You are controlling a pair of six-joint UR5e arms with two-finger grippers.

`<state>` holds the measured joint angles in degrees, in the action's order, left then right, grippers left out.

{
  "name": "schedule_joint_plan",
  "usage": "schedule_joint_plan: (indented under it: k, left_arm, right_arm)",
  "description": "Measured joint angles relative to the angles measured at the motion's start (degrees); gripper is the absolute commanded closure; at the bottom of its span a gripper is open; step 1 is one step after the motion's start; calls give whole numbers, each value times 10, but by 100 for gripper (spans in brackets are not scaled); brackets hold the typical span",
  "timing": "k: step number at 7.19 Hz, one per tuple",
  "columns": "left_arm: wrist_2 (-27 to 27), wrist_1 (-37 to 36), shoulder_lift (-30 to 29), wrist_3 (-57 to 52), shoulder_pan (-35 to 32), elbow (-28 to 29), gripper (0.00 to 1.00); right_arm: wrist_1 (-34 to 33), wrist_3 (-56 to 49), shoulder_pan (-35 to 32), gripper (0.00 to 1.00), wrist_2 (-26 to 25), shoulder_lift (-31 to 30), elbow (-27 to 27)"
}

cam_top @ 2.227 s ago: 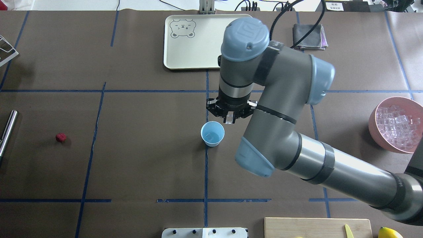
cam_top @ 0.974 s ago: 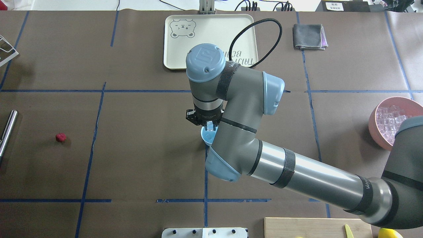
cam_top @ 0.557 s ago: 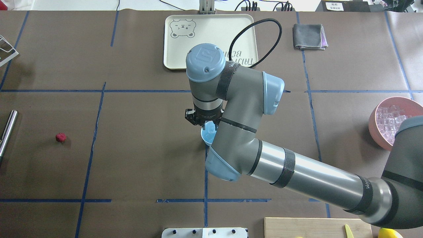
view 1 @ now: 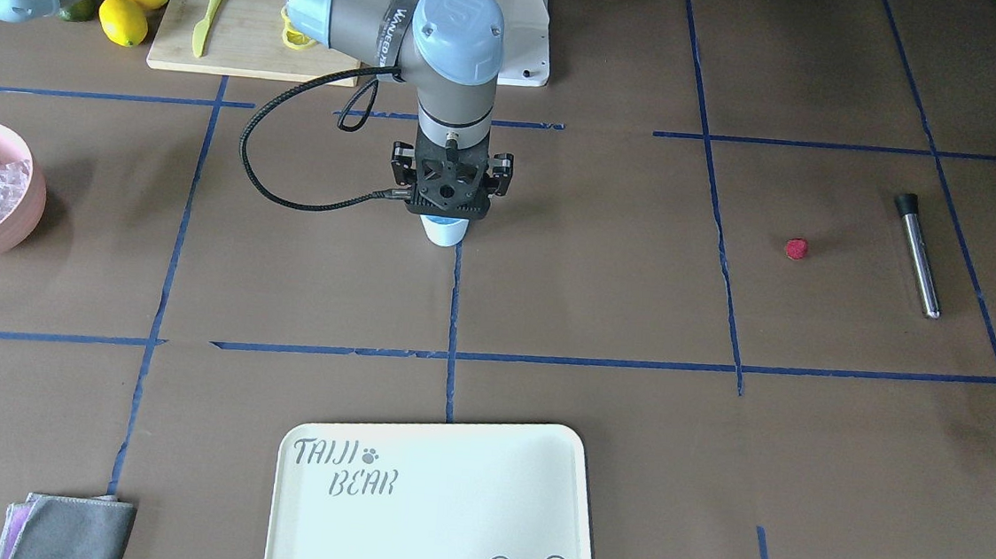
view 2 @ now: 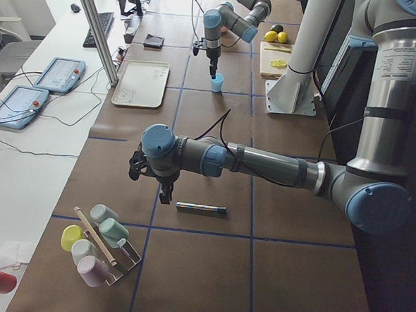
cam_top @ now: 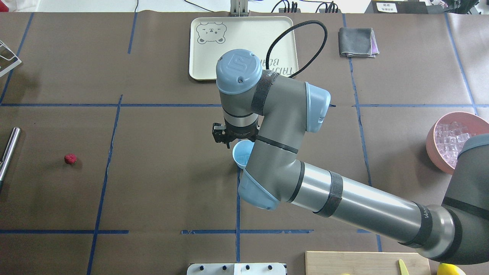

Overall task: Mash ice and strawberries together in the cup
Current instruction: 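Open the right gripper to drop the ice cube into the cup, then move the right gripper back to the pink bowl of ice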

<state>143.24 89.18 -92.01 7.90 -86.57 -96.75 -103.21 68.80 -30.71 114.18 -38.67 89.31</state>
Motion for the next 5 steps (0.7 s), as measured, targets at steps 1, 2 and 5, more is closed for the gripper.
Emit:
schedule_joint_plan:
  k: [1,2,5]
  left_arm:
    - [0,-1,-2,1,0,0,0]
    - [0,-1,-4,1,1,0,0]
    - [0,-2,-6,2,2,-3,0]
  right_arm:
    - [-11,-1,-14,1,3,-4,26]
    - [-30,-3,-39,1,5,-20,69]
    - [-47,-70,-144,1,18,-173,253]
